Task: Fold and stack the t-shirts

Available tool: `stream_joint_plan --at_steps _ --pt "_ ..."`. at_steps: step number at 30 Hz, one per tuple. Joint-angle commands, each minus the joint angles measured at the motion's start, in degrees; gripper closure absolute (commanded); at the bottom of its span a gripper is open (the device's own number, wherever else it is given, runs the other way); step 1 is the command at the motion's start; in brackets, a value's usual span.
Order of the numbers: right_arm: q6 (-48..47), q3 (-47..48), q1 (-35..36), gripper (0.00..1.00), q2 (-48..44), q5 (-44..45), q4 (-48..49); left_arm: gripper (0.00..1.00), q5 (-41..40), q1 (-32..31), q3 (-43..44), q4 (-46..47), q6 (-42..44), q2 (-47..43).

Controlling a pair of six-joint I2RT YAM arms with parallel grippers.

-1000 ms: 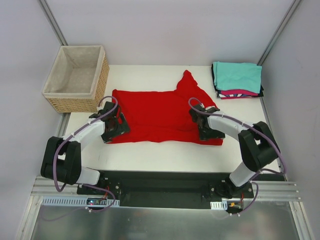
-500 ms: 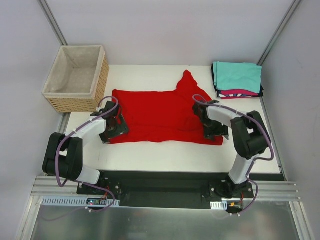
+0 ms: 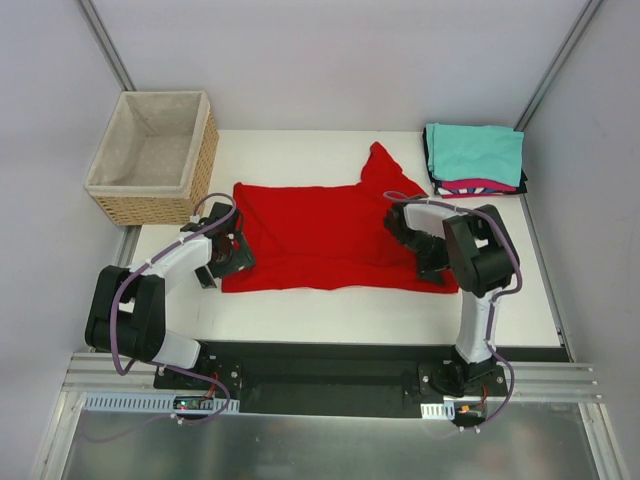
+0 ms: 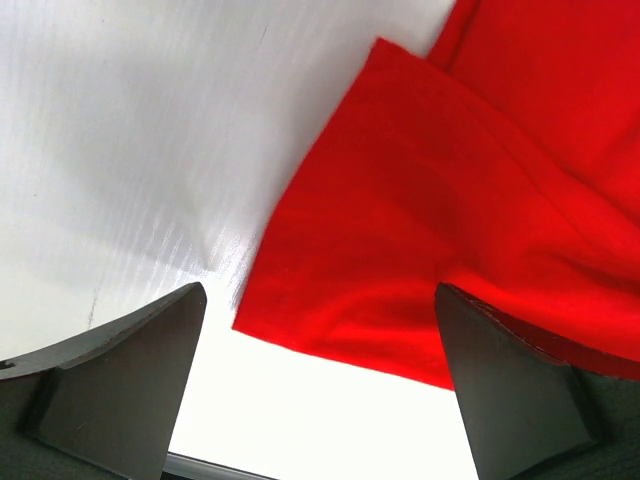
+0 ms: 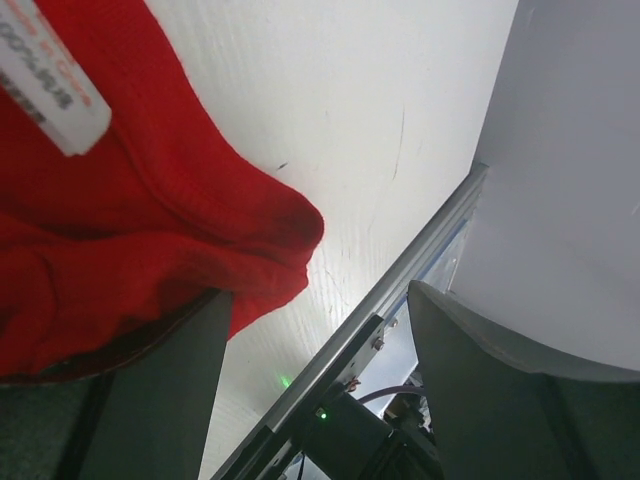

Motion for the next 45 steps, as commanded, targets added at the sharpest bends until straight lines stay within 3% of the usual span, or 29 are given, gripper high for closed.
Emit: stream_joint_plan --at_steps 1,10,21,24,32,40,45 --pt "5.3 2.6 -0.3 0.25 3.2 4.4 -6.9 0.01 -2.2 -0.5 1.8 -2.1 -0.4 -1.5" --pt "9.5 4.1 -0.3 0.2 3.6 7.8 -11.9 0.01 -2.0 -0.5 2.0 -2.2 -0.4 -2.8" --pt "7.8 4.3 -0.1 0.21 2.9 5.5 -9.7 0.01 16.7 -1.0 5.1 0.3 1.0 -11.4" --pt "7.8 4.3 0.1 0.21 2.6 5.4 -9.7 0.01 18.3 -1.0 3.2 0.8 -0.9 -11.4" --pt "7.6 3.5 0.1 0.21 2.2 5.6 -9.0 0.01 22.4 -1.0 -5.5 10.6 -2.4 -6.1" --pt "7.5 3.5 0.0 0.21 2.3 5.8 -9.0 0.01 20.2 -1.0 -8.1 13.1 -2.7 3.0" --pt "7.6 3.2 0.0 0.21 2.5 6.0 -8.9 0.01 17.8 -0.8 -8.9 13.1 -3.2 3.9"
